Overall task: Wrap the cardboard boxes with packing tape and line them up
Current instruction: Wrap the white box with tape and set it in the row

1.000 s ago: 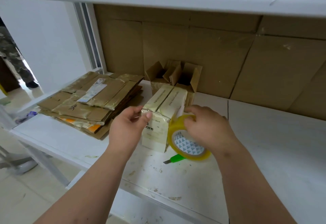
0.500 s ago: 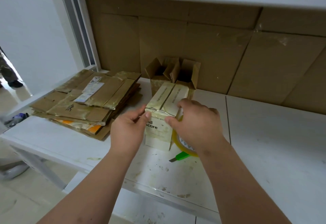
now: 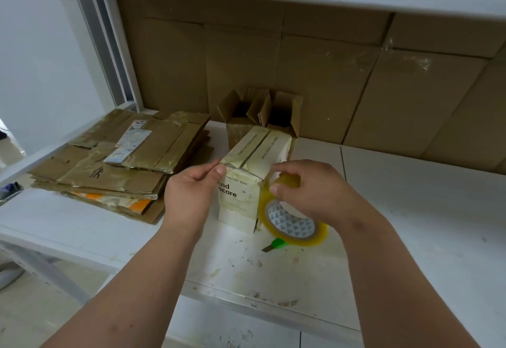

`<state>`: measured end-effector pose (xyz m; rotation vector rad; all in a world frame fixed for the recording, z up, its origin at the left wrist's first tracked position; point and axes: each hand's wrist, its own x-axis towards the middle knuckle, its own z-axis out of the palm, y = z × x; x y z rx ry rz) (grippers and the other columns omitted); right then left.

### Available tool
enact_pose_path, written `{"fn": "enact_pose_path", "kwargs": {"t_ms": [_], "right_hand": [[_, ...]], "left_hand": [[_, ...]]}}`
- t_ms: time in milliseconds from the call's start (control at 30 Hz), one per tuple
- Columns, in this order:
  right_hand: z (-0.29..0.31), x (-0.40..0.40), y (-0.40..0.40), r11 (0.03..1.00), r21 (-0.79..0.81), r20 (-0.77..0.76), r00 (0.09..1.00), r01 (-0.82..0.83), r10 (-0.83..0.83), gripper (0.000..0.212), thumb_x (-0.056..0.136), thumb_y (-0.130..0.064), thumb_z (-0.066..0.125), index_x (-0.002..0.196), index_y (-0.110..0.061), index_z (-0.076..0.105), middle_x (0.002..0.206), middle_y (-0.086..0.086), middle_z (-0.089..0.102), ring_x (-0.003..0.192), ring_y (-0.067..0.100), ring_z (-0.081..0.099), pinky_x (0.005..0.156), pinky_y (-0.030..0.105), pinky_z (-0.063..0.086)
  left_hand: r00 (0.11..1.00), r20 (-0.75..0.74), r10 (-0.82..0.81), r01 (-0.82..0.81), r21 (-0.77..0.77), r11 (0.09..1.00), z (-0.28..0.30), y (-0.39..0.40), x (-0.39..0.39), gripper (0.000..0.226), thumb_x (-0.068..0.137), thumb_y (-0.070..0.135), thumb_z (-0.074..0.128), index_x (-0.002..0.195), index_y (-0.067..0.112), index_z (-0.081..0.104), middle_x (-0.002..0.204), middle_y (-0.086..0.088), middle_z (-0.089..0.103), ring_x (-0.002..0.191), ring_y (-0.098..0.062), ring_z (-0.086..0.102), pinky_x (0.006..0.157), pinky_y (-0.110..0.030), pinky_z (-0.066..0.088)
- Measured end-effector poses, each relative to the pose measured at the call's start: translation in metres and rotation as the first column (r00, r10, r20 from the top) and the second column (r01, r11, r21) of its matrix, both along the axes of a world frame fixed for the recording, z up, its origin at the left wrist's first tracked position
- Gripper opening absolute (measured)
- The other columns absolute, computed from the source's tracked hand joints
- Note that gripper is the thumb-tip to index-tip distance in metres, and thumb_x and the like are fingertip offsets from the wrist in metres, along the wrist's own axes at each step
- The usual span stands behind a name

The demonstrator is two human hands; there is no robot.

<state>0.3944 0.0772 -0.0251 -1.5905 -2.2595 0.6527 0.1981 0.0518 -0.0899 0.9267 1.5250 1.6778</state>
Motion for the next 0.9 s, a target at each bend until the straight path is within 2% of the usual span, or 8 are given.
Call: {"fn": "enact_pose_path", "kwargs": {"t_ms": [133,233,333,433,533,700,800,900], "right_hand": [[-0.003,-0.007,-0.002,0.992,-0.088,-0.105,0.99,0.087,-0.096,0.056,0.081,-0.054,0.07,0.133,-0.039,0.054,0.123,-0.008,0.057,0.105,0.013,0.059,0.077,0.025,0.05],[-0.009,-0.014,-0.004,0.992,-0.102,-0.108,0.99,0.076,-0.087,0.055,0.085,-0.055,0.066,0.135,-0.035,0.055,0.121,-0.011,0.052,0.113,0.012,0.054,0.077,0.022,0.043],[-0.011,-0.008,-0.006,0.975,-0.219,-0.278,0.956,0.033,-0.095,0.048,0.09,-0.036,0.064,0.138,-0.033,0.055,0.139,-0.008,0.052,0.122,0.012,0.052,0.091,0.025,0.046],[-0.016,-0.001,-0.006,0.946,-0.322,-0.467,0.876,-0.04,-0.122,0.048,0.087,-0.02,0.068,0.132,-0.032,0.061,0.134,-0.006,0.059,0.116,0.012,0.058,0.1,0.032,0.05],[-0.026,0.0,-0.005,0.937,-0.343,-0.559,0.816,-0.063,-0.15,0.056,0.072,-0.029,0.072,0.127,-0.035,0.063,0.124,-0.007,0.065,0.111,0.014,0.063,0.101,0.04,0.052],[-0.049,0.006,-0.01,0.895,-0.433,-0.694,0.673,-0.105,-0.257,0.054,0.072,-0.038,0.08,0.122,-0.031,0.062,0.111,0.002,0.071,0.102,0.021,0.07,0.1,0.049,0.052],[-0.066,0.008,-0.016,0.852,-0.446,-0.805,0.54,-0.275,-0.247,0.06,0.074,-0.027,0.08,0.13,-0.019,0.058,0.12,0.014,0.068,0.112,0.035,0.064,0.101,0.051,0.047],[-0.081,0.007,-0.023,0.853,-0.428,-0.842,0.475,-0.299,-0.256,0.065,0.069,-0.034,0.075,0.128,-0.013,0.06,0.125,0.019,0.064,0.12,0.041,0.057,0.104,0.052,0.043]], "left_hand": [[0.998,-0.051,0.031,-0.032,-0.021,0.999,0.003,0.008,-0.001,0.019,0.091,0.022,0.07,0.109,0.027,0.073,0.108,0.006,0.074,0.103,-0.005,0.066,0.093,-0.023,0.048],[0.941,-0.335,0.05,-0.076,-0.064,0.995,0.005,0.009,0.002,0.034,0.1,0.023,0.058,0.133,0.022,0.061,0.13,0.003,0.065,0.114,-0.002,0.054,0.095,-0.018,0.038],[0.837,-0.542,-0.069,0.011,-0.109,0.994,0.006,0.006,0.006,0.048,0.105,0.032,0.042,0.152,0.026,0.036,0.147,0.0,0.051,0.129,-0.016,0.05,0.1,-0.023,0.036],[0.784,-0.555,-0.278,0.181,-0.224,0.958,0.008,0.007,0.01,0.08,0.096,0.056,0.046,0.158,0.026,0.007,0.161,0.004,0.029,0.144,-0.017,0.033,0.106,-0.027,0.031],[0.79,-0.499,-0.356,0.254,-0.263,0.931,0.009,0.011,0.007,0.102,0.084,0.064,0.057,0.157,0.032,-0.007,0.161,0.006,0.027,0.144,-0.018,0.033,0.11,-0.032,0.034],[0.729,-0.566,-0.386,0.283,-0.264,0.922,0.008,0.018,-0.002,0.088,0.087,0.064,0.05,0.155,0.042,-0.002,0.164,0.011,0.018,0.149,-0.015,0.023,0.115,-0.035,0.027],[0.713,-0.566,-0.414,0.326,-0.255,0.91,0.007,0.023,-0.009,0.078,0.08,0.071,0.044,0.15,0.055,0.013,0.164,0.012,0.018,0.15,-0.013,0.017,0.119,-0.039,0.024],[0.702,-0.573,-0.422,0.345,-0.244,0.906,0.005,0.027,-0.016,0.071,0.082,0.07,0.046,0.148,0.056,0.022,0.163,0.01,0.023,0.15,-0.013,0.018,0.12,-0.045,0.024]]}}
